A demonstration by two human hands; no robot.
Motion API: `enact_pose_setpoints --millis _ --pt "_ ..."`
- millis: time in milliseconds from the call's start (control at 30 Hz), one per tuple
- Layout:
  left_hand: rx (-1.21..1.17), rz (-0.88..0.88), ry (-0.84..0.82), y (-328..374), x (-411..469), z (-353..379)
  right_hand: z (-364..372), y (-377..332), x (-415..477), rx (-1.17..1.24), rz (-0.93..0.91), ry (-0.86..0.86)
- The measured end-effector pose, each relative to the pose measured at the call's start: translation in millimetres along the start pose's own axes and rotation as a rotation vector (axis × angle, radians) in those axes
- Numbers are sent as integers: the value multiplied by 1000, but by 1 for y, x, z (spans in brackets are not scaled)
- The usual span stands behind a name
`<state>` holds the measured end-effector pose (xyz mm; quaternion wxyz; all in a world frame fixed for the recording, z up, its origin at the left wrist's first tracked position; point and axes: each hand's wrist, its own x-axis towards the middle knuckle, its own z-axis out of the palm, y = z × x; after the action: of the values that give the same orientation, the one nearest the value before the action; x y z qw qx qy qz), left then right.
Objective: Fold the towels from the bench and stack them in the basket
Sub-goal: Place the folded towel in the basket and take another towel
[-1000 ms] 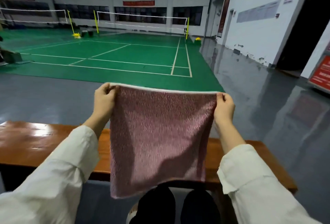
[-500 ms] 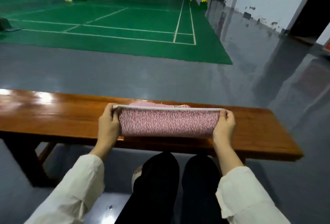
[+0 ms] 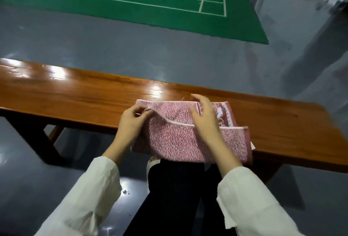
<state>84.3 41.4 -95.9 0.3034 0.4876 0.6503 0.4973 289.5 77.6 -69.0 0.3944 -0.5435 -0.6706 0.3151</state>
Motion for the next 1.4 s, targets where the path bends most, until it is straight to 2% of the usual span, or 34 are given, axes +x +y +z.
enact_pose_setpoints --millis 67,133,333,533,667,767,833,900,967,1133,1267,1400 --pt "-14 0 -10 2 2 1 42 -12 5 124 16 -264" --pt "-11 20 2 4 2 -2 72 -14 11 173 39 -351" --pt "226 38 30 -9 15 -24 114 -3 25 208 116 -360" --pt "588 -82 118 -32 43 -17 120 6 32 141 148 -319" --pt "659 -238 94 -29 53 -3 119 9 30 175 161 -324" --pt "559 -361 -28 -24 61 -1 114 5 32 232 175 -346" --pt "294 -387 -96 -18 60 -2 106 3 30 280 179 -363" --pt "14 -361 -63 -9 53 -1 95 0 26 301 164 -380" --pt "-137 -242 -1 1 41 -1 83 -8 20 321 127 -394" --pt "-206 20 75 34 7 1 48 -31 1 378 -23 -343" --pt "-154 110 26 54 -18 5 18 -40 -9 371 -115 -234" --pt "-116 190 -23 69 -40 12 -1 -45 -20 323 -159 -223"
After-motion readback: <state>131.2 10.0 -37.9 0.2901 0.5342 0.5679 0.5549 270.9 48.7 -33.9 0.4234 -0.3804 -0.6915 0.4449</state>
